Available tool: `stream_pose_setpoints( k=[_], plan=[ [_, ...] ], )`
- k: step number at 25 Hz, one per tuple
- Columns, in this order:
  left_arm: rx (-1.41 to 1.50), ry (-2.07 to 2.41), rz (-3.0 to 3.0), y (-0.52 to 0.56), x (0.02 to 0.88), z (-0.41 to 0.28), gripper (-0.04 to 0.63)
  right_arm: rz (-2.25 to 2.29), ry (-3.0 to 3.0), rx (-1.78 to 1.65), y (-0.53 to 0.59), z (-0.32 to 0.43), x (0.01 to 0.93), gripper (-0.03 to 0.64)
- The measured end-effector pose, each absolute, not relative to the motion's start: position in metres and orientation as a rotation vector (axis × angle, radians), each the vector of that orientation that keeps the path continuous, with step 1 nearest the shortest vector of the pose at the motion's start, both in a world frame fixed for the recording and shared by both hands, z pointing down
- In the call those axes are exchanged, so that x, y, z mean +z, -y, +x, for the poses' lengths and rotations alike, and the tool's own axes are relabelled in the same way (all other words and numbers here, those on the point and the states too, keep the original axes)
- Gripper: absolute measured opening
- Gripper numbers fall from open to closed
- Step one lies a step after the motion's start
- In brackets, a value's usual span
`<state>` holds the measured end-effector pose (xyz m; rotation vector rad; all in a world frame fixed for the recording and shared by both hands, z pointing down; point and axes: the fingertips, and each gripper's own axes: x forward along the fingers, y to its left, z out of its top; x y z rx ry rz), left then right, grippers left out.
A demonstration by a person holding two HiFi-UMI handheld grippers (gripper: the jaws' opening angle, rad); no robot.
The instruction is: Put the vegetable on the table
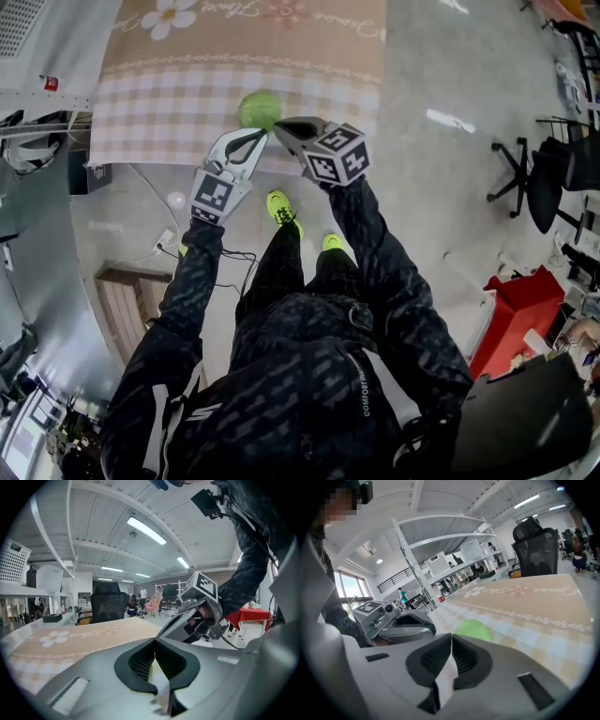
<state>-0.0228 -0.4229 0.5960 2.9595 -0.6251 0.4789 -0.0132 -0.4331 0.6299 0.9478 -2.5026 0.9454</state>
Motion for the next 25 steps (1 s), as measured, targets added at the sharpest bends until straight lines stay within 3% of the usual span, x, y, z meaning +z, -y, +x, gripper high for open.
stream_pose_setpoints(
  k=[14, 25],
  plan=[
    [0.308, 0.919, 2.755, 0.339, 0.535, -0.055, -0.006, 0.797, 2.606, 0.864, 0.344, -0.033, 0.564, -0.014],
    [0.265, 1.1, 2.73, 0.252, 0.499, -0.03, -0.006, 0.699, 2.714, 0.786, 0.262, -0.01, 0.519, -0.014]
  ],
)
